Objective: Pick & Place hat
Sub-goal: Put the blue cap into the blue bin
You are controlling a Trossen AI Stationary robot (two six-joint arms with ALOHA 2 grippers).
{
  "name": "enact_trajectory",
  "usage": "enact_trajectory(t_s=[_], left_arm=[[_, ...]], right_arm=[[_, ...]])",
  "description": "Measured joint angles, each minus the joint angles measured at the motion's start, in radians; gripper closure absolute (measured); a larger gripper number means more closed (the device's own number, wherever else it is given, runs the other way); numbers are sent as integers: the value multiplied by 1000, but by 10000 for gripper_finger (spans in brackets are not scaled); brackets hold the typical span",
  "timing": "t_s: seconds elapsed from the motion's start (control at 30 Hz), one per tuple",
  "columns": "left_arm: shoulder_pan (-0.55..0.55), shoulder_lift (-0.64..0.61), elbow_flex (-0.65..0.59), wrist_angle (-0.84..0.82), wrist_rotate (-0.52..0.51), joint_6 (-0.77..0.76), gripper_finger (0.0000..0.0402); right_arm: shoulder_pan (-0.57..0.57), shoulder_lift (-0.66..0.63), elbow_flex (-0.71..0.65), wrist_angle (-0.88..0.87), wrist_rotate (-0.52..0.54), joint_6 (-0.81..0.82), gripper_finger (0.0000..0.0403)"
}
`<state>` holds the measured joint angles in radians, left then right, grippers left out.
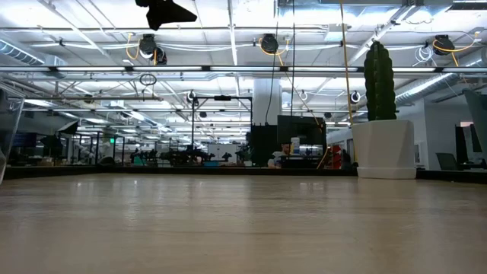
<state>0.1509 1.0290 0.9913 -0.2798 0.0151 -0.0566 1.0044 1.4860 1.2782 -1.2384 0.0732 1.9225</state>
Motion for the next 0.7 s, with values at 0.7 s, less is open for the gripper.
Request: enact_trajectory(t_s=[0.7], left_arm=[[0,0,0,0,0,0,121]], right_arm=[[0,-279,-2,354,408,-597,209]])
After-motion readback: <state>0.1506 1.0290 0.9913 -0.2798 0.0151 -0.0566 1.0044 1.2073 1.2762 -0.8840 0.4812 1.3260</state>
